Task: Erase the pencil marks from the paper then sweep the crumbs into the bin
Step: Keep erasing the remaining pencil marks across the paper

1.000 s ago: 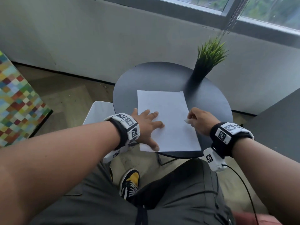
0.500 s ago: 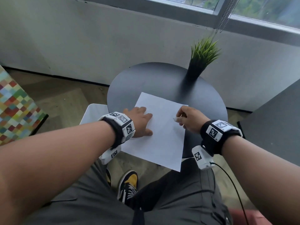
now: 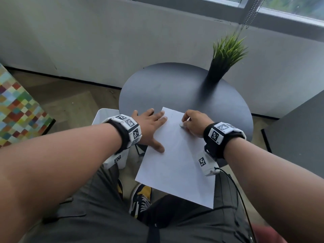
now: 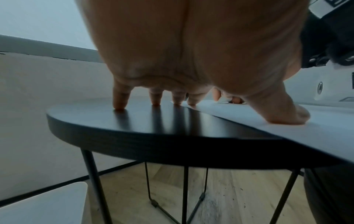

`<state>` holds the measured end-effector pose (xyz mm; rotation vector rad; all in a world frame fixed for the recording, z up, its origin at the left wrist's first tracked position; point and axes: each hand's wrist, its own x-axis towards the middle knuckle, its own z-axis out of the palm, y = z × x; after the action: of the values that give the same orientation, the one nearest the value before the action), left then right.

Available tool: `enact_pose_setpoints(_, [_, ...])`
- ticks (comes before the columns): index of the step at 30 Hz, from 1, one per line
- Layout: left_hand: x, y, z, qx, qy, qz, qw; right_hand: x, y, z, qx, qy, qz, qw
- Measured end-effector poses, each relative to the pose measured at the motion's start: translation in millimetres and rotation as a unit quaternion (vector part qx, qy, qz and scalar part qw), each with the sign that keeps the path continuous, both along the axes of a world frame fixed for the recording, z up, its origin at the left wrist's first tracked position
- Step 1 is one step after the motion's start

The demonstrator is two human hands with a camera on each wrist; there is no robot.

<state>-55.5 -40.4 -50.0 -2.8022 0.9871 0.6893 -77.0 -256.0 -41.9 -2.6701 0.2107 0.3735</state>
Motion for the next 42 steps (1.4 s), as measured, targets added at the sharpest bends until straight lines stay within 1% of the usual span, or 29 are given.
enact_pose_setpoints(2, [-1.4, 0.5, -3.3, -0.005, -0.008, -0.004, 1.0, -3.4, 10.1, 1.4, -0.022, -0.015, 0.019, 0.999])
enact_pose_setpoints(3, [-2.3, 0.5, -4.2, -0.008, -0.01, -0.004, 1.0, -7.4, 18.4, 1.0, -0.028, -0.018, 0.05, 0.998])
enact_pose_setpoints(4, [-3.1, 0.8, -5.2, -0.011, -0.011, -0.003, 1.0, -13.2, 28.6, 0.7, -0.032, -0.016, 0.1, 0.994])
enact_pose_setpoints(6, [-4.5, 0.8, -7.3, -0.017, -0.011, -0.002, 1.0, -28.4, 46.7, 2.8, -0.044, 0.012, 0.222, 0.974])
enact_pose_setpoints(7, [-4.9, 0.9, -8.2, -0.019, -0.009, -0.001, 1.0, -30.4, 48.5, 4.8, -0.054, 0.025, 0.253, 0.966])
enact_pose_setpoints(8, [-5.0, 1.3, -8.7, -0.019, -0.008, 0.0, 1.0, -26.3, 45.8, 7.3, -0.061, 0.026, 0.249, 0.966])
enact_pose_setpoints(11, [-4.2, 0.0, -9.5, -0.016, -0.005, 0.004, 1.0, -3.9, 19.8, 3.4, -0.099, -0.032, 0.113, 0.988])
enact_pose_setpoints(12, [-3.9, -0.7, -9.9, -0.014, -0.005, 0.006, 1.0, -3.5, 16.7, 1.3, -0.113, -0.049, 0.098, 0.988])
enact_pose_setpoints(13, [-3.6, -1.3, -9.9, -0.013, -0.005, 0.006, 1.0, -7.1, 19.3, 0.6, -0.122, -0.055, 0.121, 0.984])
enact_pose_setpoints(15, [-3.0, -2.0, -9.6, -0.009, -0.006, 0.005, 1.0, -22.3, 37.8, 3.7, -0.093, -0.025, 0.222, 0.97])
enact_pose_setpoints(16, [-2.8, -2.5, -8.8, -0.007, -0.006, 0.004, 1.0, -30.0, 44.0, 5.1, -0.078, -0.008, 0.275, 0.958])
enact_pose_setpoints(17, [-2.7, -2.8, -7.7, -0.006, -0.008, 0.002, 1.0, -31.1, 43.6, 7.2, -0.075, 0.011, 0.288, 0.955])
enact_pose_setpoints(18, [-2.7, -3.6, -6.6, -0.005, -0.011, 0.001, 1.0, -24.7, 37.0, 7.6, -0.079, 0.013, 0.262, 0.962])
enact_pose_setpoints(20, [-2.6, -5.7, -5.5, -0.005, -0.014, 0.002, 1.0, -2.7, 14.8, 5.8, -0.107, -0.018, 0.13, 0.986])
enact_pose_setpoints(21, [-2.8, -5.8, -5.1, -0.004, -0.013, 0.004, 1.0, 2.4, 7.8, 4.0, -0.119, -0.033, 0.078, 0.989])
enact_pose_setpoints(22, [-3.0, -5.6, -4.4, -0.002, -0.012, 0.004, 1.0, 1.8, 8.5, 2.2, -0.127, -0.038, 0.071, 0.989])
enact_pose_setpoints(23, [-2.5, -5.7, -4.1, -0.002, -0.013, 0.004, 1.0, -1.6, 16.7, 2.2, -0.125, -0.038, 0.103, 0.986])
enact_pose_setpoints(25, [-1.1, -5.7, -4.4, -0.006, -0.019, 0.0, 1.0, -13.7, 41.5, 1.1, -0.091, -0.026, 0.203, 0.975])
enact_pose_setpoints(26, [-0.1, -5.9, -4.2, -0.007, -0.023, -0.002, 1.0, -16.4, 46.9, 0.4, -0.079, -0.02, 0.225, 0.971])
enact_pose_setpoints(27, [0.5, -6.4, -3.9, -0.004, -0.025, -0.003, 1.0, -12.1, 45.3, 2.8, -0.075, -0.012, 0.205, 0.976])
enact_pose_setpoints(30, [1.8, -8.3, -4.6, 0.007, -0.025, -0.002, 1.0, 16.0, 26.2, 3.2, -0.101, -0.034, 0.069, 0.992])
enact_pose_setpoints(31, [1.9, -8.6, -4.8, 0.008, -0.023, 0.0, 1.0, 19.4, 24.9, 2.0, -0.107, -0.038, 0.048, 0.992])
enact_pose_setpoints(32, [1.8, -8.7, -4.8, 0.005, -0.022, 0.002, 1.0, 19.7, 29.1, 1.8, -0.112, -0.039, 0.055, 0.991])
enact_pose_setpoints(35, [0.4, -8.3, -4.5, -0.007, -0.027, 0.004, 1.0, 9.3, 46.7, -0.5, -0.089, -0.021, 0.147, 0.985])
enact_pose_setpoints(36, [0.2, -8.7, -4.0, -0.006, -0.026, 0.004, 1.0, 6.9, 43.2, 2.8, -0.088, -0.011, 0.152, 0.984])
enact_pose_setpoints(37, [0.0, -9.0, -3.7, 0.0, -0.023, 0.006, 1.0, 8.1, 35.5, 6.6, -0.092, -0.007, 0.137, 0.986])
enact_pose_setpoints(40, [-0.3, -11.6, -4.4, 0.017, -0.014, 0.008, 1.0, 6.3, 11.4, 10.8, -0.113, -0.023, 0.065, 0.991])
enact_pose_setpoints(41, [-0.4, -12.4, -5.0, 0.02, -0.014, 0.007, 1.0, -0.9, 12.8, 10.5, -0.116, -0.027, 0.078, 0.99])
enact_pose_setpoints(42, [-0.4, -12.6, -5.3, 0.02, -0.014, 0.007, 1.0, -10.2, 20.3, 10.8, -0.11, -0.029, 0.118, 0.986])
